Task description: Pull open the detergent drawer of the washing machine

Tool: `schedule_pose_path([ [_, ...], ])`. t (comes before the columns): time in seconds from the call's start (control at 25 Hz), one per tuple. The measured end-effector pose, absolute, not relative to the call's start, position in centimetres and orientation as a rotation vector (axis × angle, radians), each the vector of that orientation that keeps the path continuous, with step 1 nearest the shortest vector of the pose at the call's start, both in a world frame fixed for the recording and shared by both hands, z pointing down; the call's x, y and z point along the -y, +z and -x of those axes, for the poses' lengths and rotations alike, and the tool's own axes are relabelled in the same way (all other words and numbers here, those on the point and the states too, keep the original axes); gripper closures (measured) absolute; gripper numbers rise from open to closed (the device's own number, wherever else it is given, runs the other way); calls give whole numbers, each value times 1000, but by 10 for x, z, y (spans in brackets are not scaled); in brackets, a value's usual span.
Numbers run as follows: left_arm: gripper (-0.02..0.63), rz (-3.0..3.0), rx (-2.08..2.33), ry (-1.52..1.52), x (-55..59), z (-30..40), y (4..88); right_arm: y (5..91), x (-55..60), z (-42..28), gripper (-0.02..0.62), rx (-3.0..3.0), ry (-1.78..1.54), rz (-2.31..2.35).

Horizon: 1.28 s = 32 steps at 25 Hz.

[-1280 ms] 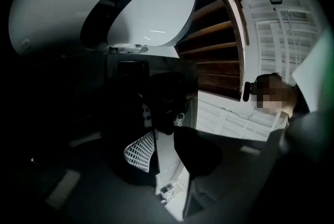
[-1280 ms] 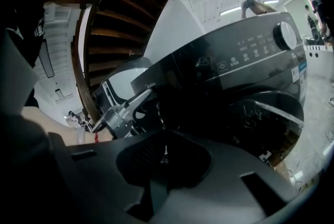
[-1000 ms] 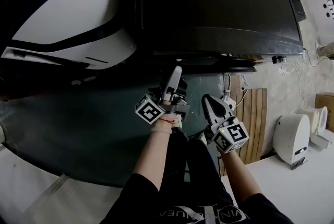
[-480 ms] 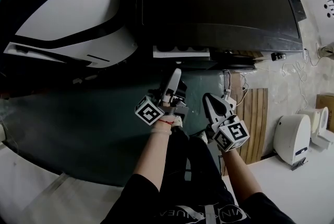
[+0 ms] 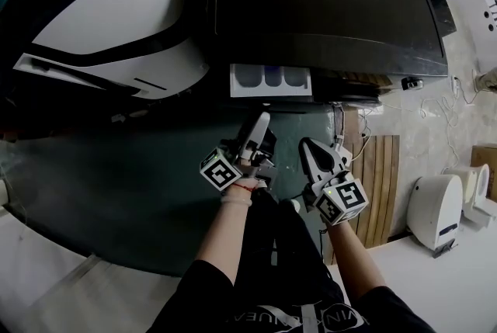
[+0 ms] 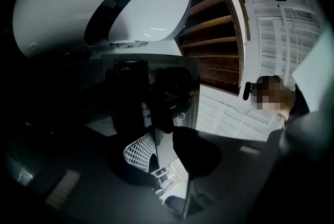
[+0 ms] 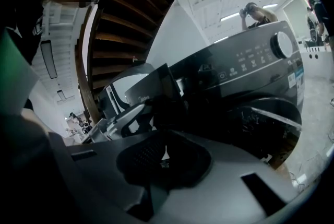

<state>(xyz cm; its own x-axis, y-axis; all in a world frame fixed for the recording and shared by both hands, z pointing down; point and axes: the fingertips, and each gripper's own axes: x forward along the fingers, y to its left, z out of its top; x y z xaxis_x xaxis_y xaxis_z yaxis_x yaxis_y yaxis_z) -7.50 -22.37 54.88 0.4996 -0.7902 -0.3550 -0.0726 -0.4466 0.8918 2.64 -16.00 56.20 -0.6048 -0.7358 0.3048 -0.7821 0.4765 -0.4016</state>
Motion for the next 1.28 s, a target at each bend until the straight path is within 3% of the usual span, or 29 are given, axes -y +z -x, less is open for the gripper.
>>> schedule_pose_path([
  [1.28,500,-1823,773,-1051,151,73,553,558,107,-23,581,2679,750,-1185],
])
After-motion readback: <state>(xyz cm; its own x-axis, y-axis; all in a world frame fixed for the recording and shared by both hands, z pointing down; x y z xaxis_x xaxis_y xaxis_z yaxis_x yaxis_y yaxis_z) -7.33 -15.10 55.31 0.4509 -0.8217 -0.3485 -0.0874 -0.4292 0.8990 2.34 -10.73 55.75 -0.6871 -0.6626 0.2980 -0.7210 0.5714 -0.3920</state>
